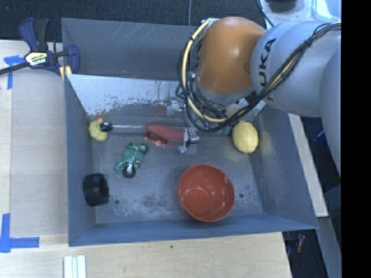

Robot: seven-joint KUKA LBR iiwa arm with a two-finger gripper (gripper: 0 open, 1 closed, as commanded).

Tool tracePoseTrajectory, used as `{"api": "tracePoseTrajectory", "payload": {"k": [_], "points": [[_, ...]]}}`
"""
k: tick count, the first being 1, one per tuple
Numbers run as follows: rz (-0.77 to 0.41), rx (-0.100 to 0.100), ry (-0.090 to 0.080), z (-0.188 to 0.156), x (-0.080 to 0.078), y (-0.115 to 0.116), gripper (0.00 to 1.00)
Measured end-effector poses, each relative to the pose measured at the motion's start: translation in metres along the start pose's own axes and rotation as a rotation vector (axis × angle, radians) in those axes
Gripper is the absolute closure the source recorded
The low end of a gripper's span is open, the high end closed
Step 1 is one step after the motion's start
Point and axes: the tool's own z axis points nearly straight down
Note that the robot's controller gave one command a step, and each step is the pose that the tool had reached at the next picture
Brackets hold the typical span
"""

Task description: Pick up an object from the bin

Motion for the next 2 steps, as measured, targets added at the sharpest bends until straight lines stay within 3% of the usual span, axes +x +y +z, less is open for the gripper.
{"api": "tracePoseTrajectory", "payload": {"k": [1, 2], "points": [[0.2, 0.0, 0.01, 0.022, -0.004, 0.006, 0.0], [0.22, -0.002, 0.006, 0.094, 0.002, -0.013, 0.0]]}}
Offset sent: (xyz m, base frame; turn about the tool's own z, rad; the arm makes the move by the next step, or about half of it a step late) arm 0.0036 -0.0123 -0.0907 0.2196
